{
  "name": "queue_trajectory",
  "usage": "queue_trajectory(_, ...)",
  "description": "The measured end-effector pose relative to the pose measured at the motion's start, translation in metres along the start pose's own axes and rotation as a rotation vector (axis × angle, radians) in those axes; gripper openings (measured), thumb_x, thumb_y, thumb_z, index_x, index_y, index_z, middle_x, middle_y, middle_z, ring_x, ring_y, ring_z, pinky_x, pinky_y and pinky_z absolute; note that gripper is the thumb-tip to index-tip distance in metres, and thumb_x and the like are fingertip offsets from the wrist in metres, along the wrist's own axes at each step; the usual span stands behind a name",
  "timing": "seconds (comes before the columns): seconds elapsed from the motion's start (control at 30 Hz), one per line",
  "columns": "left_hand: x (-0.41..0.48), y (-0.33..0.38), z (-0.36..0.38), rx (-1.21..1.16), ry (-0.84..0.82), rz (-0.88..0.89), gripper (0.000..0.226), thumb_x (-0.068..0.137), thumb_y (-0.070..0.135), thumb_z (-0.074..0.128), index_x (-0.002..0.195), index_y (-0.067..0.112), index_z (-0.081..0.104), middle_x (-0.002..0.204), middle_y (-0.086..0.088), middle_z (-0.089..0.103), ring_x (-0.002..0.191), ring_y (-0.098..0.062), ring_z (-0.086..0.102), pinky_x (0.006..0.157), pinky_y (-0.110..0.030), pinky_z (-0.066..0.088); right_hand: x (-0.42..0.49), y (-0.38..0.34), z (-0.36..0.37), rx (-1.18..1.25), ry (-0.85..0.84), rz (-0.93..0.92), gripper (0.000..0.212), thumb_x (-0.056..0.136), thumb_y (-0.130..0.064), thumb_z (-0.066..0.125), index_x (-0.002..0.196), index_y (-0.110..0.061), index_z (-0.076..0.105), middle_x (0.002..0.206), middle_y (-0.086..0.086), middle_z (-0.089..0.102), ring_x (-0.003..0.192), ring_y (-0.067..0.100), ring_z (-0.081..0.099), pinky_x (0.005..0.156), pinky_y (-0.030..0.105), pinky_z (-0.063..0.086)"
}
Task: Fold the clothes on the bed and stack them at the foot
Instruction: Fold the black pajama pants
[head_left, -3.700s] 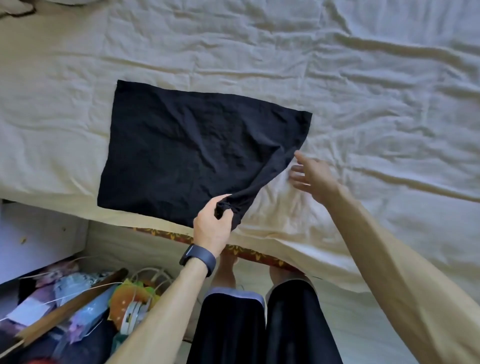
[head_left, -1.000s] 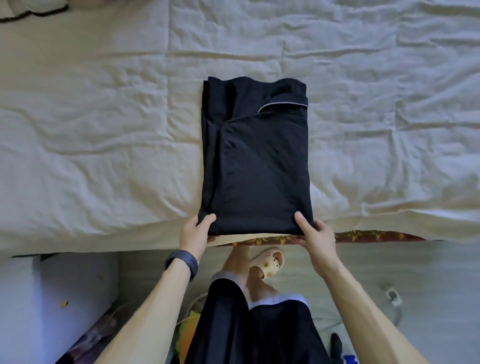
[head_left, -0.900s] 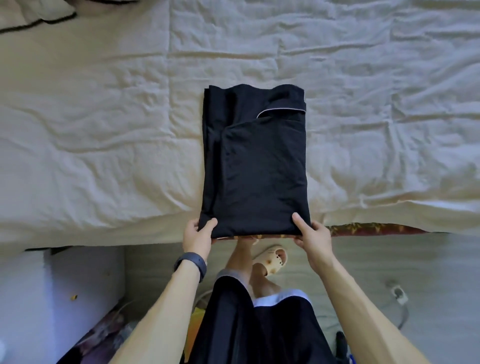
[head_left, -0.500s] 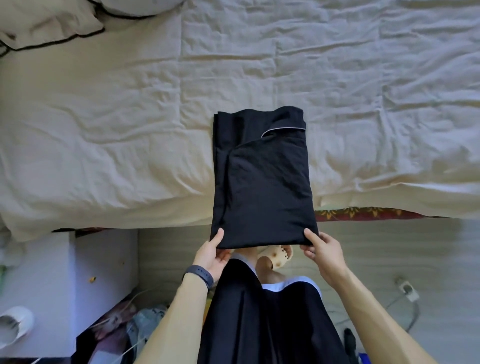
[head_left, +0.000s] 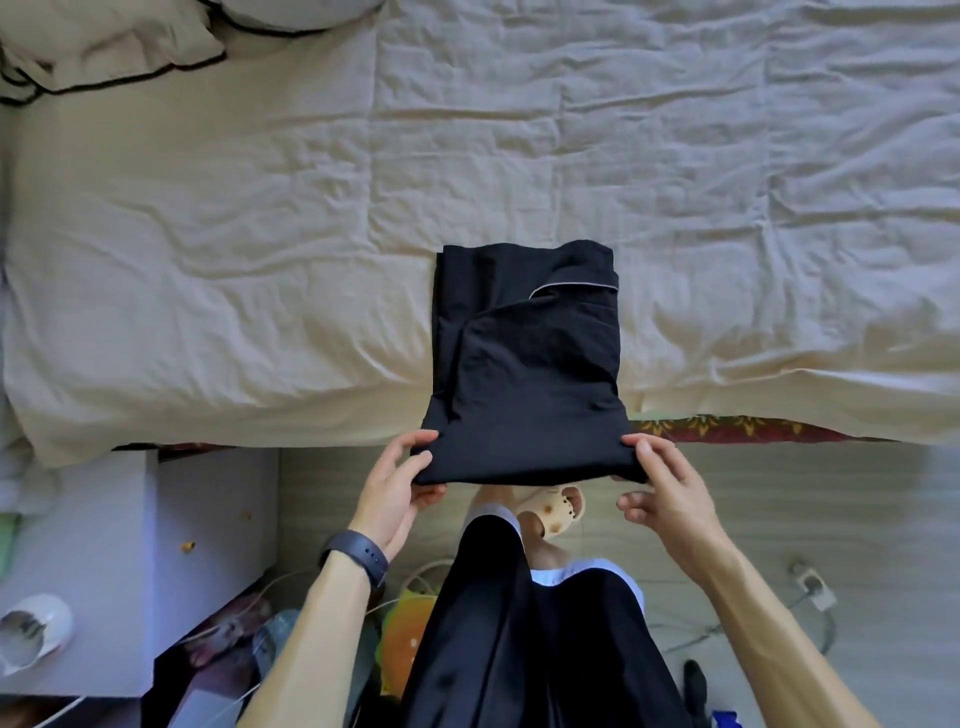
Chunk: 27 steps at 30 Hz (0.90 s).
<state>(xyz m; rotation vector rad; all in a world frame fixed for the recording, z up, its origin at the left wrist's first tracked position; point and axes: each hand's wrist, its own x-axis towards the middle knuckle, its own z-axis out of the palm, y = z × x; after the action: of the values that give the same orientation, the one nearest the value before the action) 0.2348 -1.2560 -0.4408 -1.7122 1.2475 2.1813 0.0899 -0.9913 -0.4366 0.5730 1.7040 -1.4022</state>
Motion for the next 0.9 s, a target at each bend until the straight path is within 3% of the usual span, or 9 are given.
queue_trajectory(0.13,0.024,0.054,0.015,0.017,-0.172,-0.066,0.019,0.092,0.004,0.060,0.108,0.010,0.067,0.086,-0.010,0.065,0.059,-0.016,0.062,0.061,-0.023,0.053,0.036,-0.044,-0.007,0.064,-0.179,-0.015,0.032,0.092,-0.003,0.067,0.122,-0.015,0.066,0.097,0.014,0.070,0.062,0.020,0.066,0.059,0.026,0.057)
queue_trajectory(0.2,0.044,0.082,0.020,0.089,-0.263,-0.013,0.038,0.079,0.000,0.072,0.115,0.006,0.063,0.084,-0.009,0.066,0.069,-0.017,0.065,0.066,-0.023,0.054,0.057,-0.068,-0.006,-0.090,-0.195,-0.092,0.039,0.089,0.001,0.071,0.122,-0.018,0.066,0.094,0.013,0.073,0.067,0.018,0.067,0.062,0.024,0.057)
queue_trajectory(0.3,0.081,0.119,0.032,0.649,-0.176,0.223,0.010,0.090,0.009,0.072,0.093,0.013,0.065,0.079,0.002,0.069,0.067,-0.010,0.067,0.058,-0.022,0.050,0.096,-0.099,0.005,-0.355,-0.078,-0.248,0.022,0.095,-0.031,0.072,0.117,-0.030,0.068,0.089,0.003,0.075,0.066,0.011,0.065,0.060,0.023,0.053)
queue_trajectory(0.4,0.127,0.144,0.049,1.023,0.048,0.446,0.036,0.098,0.047,0.057,0.068,0.027,0.056,0.074,0.005,0.061,0.063,-0.010,0.057,0.056,-0.028,0.041,0.143,-0.119,0.021,-0.500,0.024,-0.298,0.033,0.094,-0.058,0.061,0.115,-0.033,0.065,0.111,0.002,0.071,0.100,0.014,0.068,0.083,0.034,0.055)
queue_trajectory(0.47,0.157,0.153,0.065,1.021,0.109,0.455,0.041,0.101,0.054,0.046,0.072,0.026,0.052,0.090,0.000,0.054,0.073,-0.016,0.052,0.061,-0.030,0.036,0.171,-0.127,0.036,-0.564,0.106,-0.332,0.037,0.096,-0.063,0.053,0.112,-0.030,0.061,0.116,0.003,0.064,0.103,0.015,0.064,0.079,0.029,0.050)
queue_trajectory(0.53,0.187,0.154,0.082,0.983,0.185,0.366,0.043,0.103,0.055,0.036,0.087,0.018,0.051,0.094,-0.002,0.054,0.085,-0.023,0.053,0.070,-0.033,0.038,0.196,-0.131,0.052,-0.556,0.183,-0.335,0.041,0.100,-0.064,0.045,0.109,-0.026,0.056,0.105,-0.004,0.061,0.098,0.016,0.062,0.071,0.027,0.044)
queue_trajectory(0.67,0.228,0.148,0.102,1.147,0.300,0.305,0.049,0.105,0.057,0.023,0.106,0.013,0.045,0.099,-0.015,0.060,0.094,-0.037,0.058,0.071,-0.038,0.037,0.233,-0.128,0.070,-0.695,0.347,-0.235,0.056,0.101,-0.068,0.029,0.106,-0.018,0.053,0.089,0.001,0.058,0.089,0.029,0.056,0.077,0.041,0.041)
queue_trajectory(0.77,0.251,0.148,0.099,1.226,0.337,0.269,0.063,0.103,0.063,0.017,0.117,0.013,0.054,0.113,-0.017,0.064,0.102,-0.039,0.060,0.072,-0.039,0.037,0.253,-0.128,0.075,-0.821,0.463,-0.213,0.061,0.099,-0.073,0.023,0.101,-0.021,0.053,0.078,-0.001,0.053,0.083,0.030,0.051,0.076,0.041,0.037)
queue_trajectory(0.9,0.259,0.146,0.098,1.317,0.396,0.295,0.065,0.102,0.065,0.018,0.111,0.015,0.060,0.108,-0.015,0.067,0.098,-0.038,0.062,0.070,-0.038,0.037,0.270,-0.130,0.081,-0.892,0.538,-0.167,0.069,0.091,-0.083,0.022,0.102,-0.027,0.062,0.081,0.000,0.055,0.082,0.027,0.050,0.078,0.041,0.038)
